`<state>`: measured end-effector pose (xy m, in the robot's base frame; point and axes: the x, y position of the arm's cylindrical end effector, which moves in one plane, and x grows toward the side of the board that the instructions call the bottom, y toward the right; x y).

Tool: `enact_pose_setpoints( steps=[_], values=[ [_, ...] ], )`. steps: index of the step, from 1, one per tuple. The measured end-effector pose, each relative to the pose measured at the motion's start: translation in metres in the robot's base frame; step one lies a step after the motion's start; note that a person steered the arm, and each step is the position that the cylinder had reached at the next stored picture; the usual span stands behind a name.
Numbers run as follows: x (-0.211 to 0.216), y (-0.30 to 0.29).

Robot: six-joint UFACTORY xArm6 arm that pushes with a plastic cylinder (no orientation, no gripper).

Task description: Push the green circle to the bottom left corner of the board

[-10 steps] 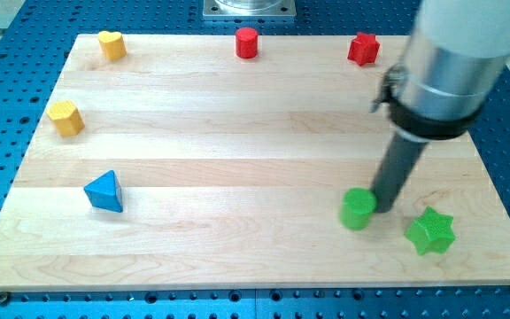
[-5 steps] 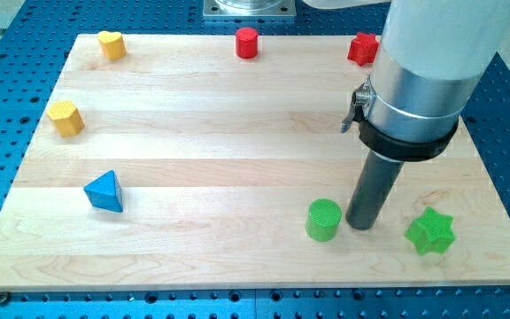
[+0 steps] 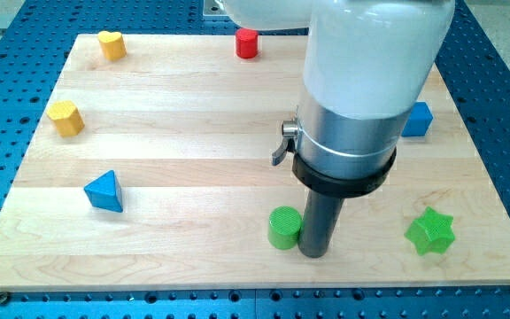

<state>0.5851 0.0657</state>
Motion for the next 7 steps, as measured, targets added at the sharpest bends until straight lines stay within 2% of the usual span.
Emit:
enact_pose_setpoints(
  steps=[1, 3, 5, 7],
  values=[
    [-0.023, 0.003],
    [-0.024, -0.077],
    [0.012, -0.087],
    [0.033, -0.128]
  ],
)
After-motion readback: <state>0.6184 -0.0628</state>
